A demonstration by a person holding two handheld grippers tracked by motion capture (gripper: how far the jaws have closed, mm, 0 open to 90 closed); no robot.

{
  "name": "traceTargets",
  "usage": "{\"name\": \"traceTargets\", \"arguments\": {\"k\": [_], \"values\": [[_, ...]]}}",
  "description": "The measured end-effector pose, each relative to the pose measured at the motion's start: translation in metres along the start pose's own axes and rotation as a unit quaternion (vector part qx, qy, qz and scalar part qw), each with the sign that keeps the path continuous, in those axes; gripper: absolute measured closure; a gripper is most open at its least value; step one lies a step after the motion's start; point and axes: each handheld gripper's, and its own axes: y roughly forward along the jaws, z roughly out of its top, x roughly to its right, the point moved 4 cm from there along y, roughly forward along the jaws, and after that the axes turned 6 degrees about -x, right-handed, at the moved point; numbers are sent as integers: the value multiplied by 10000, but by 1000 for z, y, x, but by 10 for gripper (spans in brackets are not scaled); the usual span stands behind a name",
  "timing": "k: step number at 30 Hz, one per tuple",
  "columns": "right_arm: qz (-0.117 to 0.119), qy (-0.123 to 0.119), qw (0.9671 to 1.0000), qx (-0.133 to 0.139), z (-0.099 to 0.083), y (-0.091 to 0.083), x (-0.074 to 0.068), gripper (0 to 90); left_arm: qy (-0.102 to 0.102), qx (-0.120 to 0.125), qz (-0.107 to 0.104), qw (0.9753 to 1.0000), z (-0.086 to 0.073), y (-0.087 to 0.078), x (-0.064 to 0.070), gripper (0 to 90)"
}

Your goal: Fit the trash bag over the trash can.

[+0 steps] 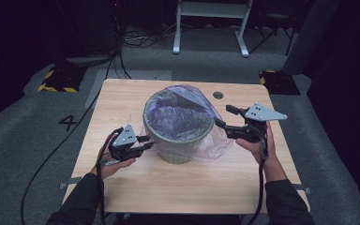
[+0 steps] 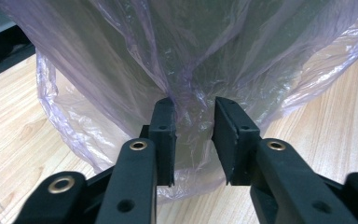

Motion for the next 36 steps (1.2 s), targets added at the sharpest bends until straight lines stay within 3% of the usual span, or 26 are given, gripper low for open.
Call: {"name": "traceTargets", "arguments": {"k": [4,6,8,10,12,14,20,24,29,33,36], "values": [[-68,73,9999,-42,14,10,7,414,60,-40,37,10000,1,3,0,757],[71,242,9996,-85,17,17,12,465,63,-46,60,10000,0,3,-1,786],[26,291,9994,-190,19,23,17,547,39,-36,59,10000,-1,4,-2,817],[129,352,9989,-289,22,31,21,596,2,-26,97,9999,-1,5,-4,841],[-26,315,9987,-389,23,37,24,675,-12,-9,95,10000,-2,4,-5,857],[153,378,9983,-427,24,43,24,736,-29,1,126,9999,-3,5,-6,869],[42,258,9974,-667,26,58,25,893,-101,14,163,9998,-5,6,-10,884],[-89,199,9972,-711,26,64,27,900,-133,9,161,9998,-6,7,-13,886],[-353,317,9962,-724,25,67,38,900,-211,35,169,9996,-8,7,-17,889],[-426,387,9958,-716,23,68,45,900,-256,31,191,9995,-10,8,-20,890],[-212,566,9957,-695,22,67,48,864,-261,60,172,9995,-10,7,-21,890]]}}
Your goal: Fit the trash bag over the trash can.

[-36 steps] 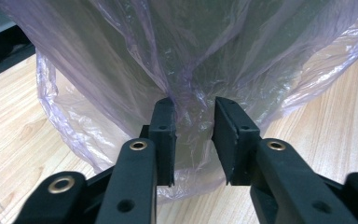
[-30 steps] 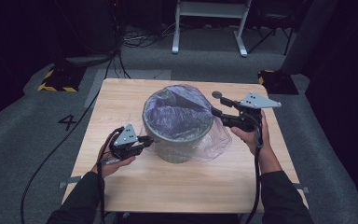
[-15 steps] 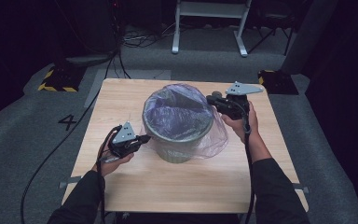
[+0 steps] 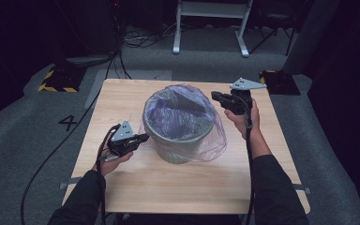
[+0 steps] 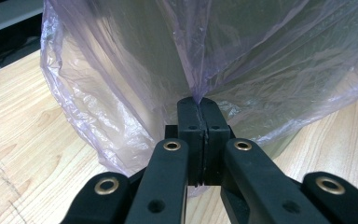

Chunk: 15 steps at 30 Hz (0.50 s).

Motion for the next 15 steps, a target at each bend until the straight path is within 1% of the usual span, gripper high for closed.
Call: {"name": "traceTargets", "arguments": {"k": [1,2,3,4,5,7,9,10,12,13,14,15], "values": [[-21,10,10000,73,2,-2,-2,817,4,5,2,10000,0,0,0,889],[15,-25,9999,153,4,-6,-5,789,4,15,5,10000,0,-1,1,890],[83,-107,9997,226,6,-9,-9,742,-11,25,-3,10000,0,-1,1,889],[104,-183,9994,271,9,-13,-14,702,-12,24,-5,10000,0,-1,1,889],[145,-235,9991,319,11,-15,-18,683,1,21,-12,10000,1,-1,1,889],[322,-337,9982,365,15,-19,-26,571,18,8,-13,10000,1,0,2,888],[393,-424,9976,379,17,-21,-32,480,32,3,-22,10000,1,0,3,887],[487,-530,9968,347,18,-21,-37,440,27,6,-27,10000,1,0,3,886],[435,-665,9965,264,19,-19,-40,376,39,-4,-23,10000,1,0,3,885],[431,-744,9962,170,18,-17,-42,336,29,-3,-20,10000,1,0,3,885],[412,-844,9956,75,18,-15,-44,329,38,-6,-18,10000,1,0,3,885],[311,-948,9950,-43,16,-12,-44,338,30,-11,-17,10000,1,0,3,885]]}}
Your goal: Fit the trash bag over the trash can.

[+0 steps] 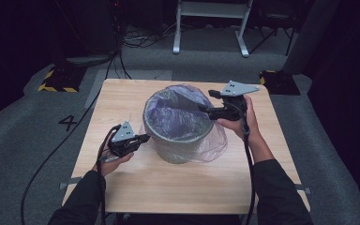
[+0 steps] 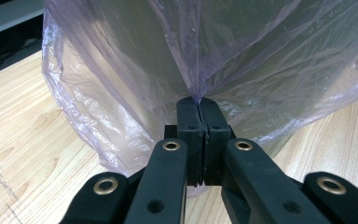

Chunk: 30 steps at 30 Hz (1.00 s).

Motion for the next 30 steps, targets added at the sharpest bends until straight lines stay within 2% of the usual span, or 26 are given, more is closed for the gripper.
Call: {"name": "traceTargets", "arguments": {"k": [1,2,4,6,8,9,12,17,25,30], "values": [[-137,-76,9998,-145,-1,3,0,349,3,-9,25,10000,0,0,0,887],[-170,-124,9995,-245,-2,6,0,408,-1,-13,46,10000,0,0,-1,891],[-261,-216,9988,-365,-4,10,1,581,4,-10,58,10000,0,0,-1,896],[-406,-197,9983,-366,-5,11,5,739,40,-22,95,9999,0,1,-1,898],[-447,-181,9982,-368,-5,12,8,840,64,-25,90,9999,1,1,-2,898],[-541,-197,9977,-350,-5,12,10,880,48,-21,88,9999,1,2,-2,898],[-618,-35,9980,-140,-5,12,17,900,64,-48,102,9999,1,5,-2,899],[-628,367,9973,-104,-10,19,32,900,45,-123,114,9998,-1,12,-6,899],[-555,854,9943,-325,-26,39,51,900,-23,-239,88,9997,-5,21,-11,899],[-389,988,9926,-596,-41,54,54,900,45,-388,0,9992,-7,27,-9,899]]}}
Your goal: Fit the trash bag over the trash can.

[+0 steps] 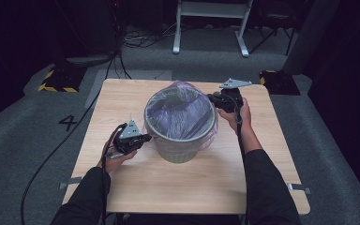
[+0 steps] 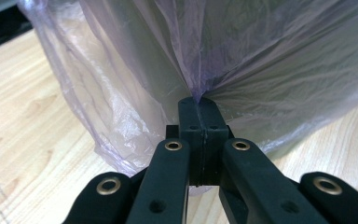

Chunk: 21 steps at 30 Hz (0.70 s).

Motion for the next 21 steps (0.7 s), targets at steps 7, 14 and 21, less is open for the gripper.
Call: {"name": "traceTargets", "arguments": {"k": [7,14,21], "values": [[264,273,9993,-34,-15,14,2,900,122,-219,-92,9996,-6,10,5,899],[431,530,9976,101,-30,9,4,900,178,-293,-170,9993,-9,12,12,899],[567,472,9966,373,-50,-13,7,897,360,-431,-140,9983,-14,12,20,898]]}}
